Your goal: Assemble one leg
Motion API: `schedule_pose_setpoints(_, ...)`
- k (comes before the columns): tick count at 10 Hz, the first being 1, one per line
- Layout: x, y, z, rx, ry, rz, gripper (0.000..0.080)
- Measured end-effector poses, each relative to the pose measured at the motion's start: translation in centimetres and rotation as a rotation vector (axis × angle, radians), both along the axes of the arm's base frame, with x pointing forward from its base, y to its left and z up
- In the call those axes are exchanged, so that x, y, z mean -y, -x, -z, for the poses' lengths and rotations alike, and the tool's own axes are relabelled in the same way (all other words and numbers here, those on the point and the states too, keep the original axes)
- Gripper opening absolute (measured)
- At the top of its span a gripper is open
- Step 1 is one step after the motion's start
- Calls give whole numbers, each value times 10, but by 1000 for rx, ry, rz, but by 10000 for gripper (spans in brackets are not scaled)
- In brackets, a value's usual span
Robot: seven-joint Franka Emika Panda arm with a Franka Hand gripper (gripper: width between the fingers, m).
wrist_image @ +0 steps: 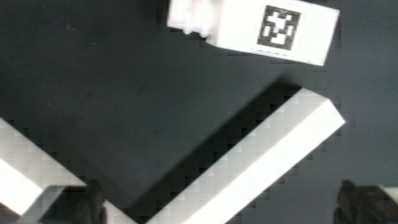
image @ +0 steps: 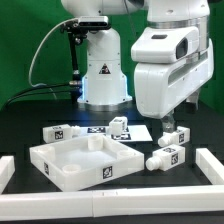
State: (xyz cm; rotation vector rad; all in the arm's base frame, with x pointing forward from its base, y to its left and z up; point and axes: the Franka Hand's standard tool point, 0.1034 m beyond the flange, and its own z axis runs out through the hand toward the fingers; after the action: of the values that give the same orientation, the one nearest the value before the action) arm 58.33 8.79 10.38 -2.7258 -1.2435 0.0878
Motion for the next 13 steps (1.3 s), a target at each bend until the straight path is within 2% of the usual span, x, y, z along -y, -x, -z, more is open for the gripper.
schedule_pose_setpoints(7, 1, 0, 1, 0, 2, 6, 650)
schedule_pose_setpoints(10, 9, 7, 11, 2, 17, 199, 650)
schedule_pose_setpoints(13, 13, 8, 12, -32, 18, 448, 650)
